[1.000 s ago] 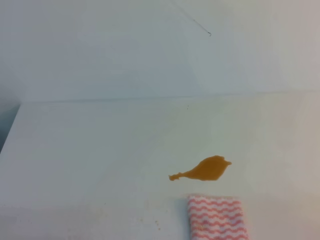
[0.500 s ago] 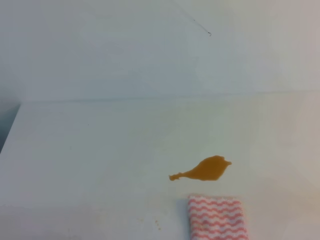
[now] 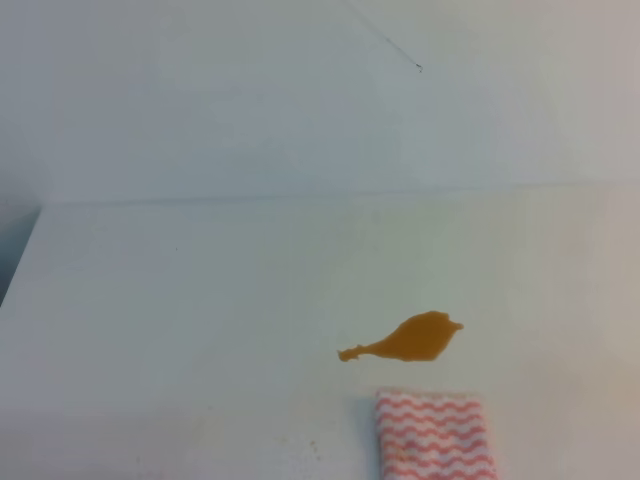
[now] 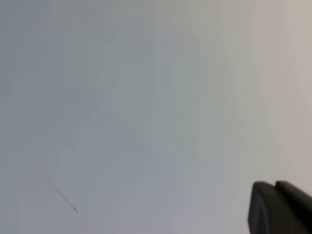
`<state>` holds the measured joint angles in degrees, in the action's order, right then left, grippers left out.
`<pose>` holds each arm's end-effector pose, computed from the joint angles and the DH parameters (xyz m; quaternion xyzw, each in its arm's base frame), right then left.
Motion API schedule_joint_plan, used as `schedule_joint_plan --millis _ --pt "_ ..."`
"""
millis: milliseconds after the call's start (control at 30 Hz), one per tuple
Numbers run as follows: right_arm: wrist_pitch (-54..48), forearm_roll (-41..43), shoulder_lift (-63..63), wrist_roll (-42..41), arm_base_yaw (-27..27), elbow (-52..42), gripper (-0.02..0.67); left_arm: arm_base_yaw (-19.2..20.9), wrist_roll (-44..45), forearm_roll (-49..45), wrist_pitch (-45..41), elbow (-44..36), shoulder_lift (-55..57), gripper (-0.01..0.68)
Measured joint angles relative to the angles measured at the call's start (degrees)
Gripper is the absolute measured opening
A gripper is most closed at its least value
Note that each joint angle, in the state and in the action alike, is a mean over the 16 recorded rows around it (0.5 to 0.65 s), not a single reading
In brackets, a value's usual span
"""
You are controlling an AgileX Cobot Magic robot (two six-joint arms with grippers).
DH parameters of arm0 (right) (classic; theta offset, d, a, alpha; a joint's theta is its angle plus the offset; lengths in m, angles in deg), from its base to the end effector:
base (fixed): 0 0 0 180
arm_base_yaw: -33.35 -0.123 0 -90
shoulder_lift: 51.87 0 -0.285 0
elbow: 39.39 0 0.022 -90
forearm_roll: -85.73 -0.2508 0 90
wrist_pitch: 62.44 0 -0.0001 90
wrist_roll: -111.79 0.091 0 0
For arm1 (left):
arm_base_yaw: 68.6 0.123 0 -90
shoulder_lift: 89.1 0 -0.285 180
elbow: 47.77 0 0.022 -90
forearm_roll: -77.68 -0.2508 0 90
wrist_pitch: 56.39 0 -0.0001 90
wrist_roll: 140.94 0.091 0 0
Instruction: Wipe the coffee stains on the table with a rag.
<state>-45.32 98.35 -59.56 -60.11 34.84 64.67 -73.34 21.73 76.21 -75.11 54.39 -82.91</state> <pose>0.0481 0.0046 0.2464 -0.0388 0.5502 -0.0221 0.8338 0.0524 -0.0036 0.1815 -0.0788 0.7772 -0.1089 0.6147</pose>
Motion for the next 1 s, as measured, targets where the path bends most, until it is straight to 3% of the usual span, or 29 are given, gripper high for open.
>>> schedule_joint_plan --millis 200,467,700,1000 --pt "-11.64 0.69 -0.50 -0.05 0.00 6.88 -0.003 0.00 0.00 0.01 0.00 0.31 0.00 -0.001" --pt "-41.24 -5.24 -6.89 -8.31 0.00 21.87 -0.003 0.00 0.00 0.01 0.00 0.47 0.00 -0.001" --pt "-56.45 -22.64 -20.17 -28.57 -0.05 28.46 -0.003 0.00 0.00 0.01 0.00 0.47 0.00 -0.001" --pt "-55.06 -49.76 -44.79 -61.23 -2.42 28.53 -0.003 0.00 -0.02 0.01 0.00 0.47 0.00 -0.001"
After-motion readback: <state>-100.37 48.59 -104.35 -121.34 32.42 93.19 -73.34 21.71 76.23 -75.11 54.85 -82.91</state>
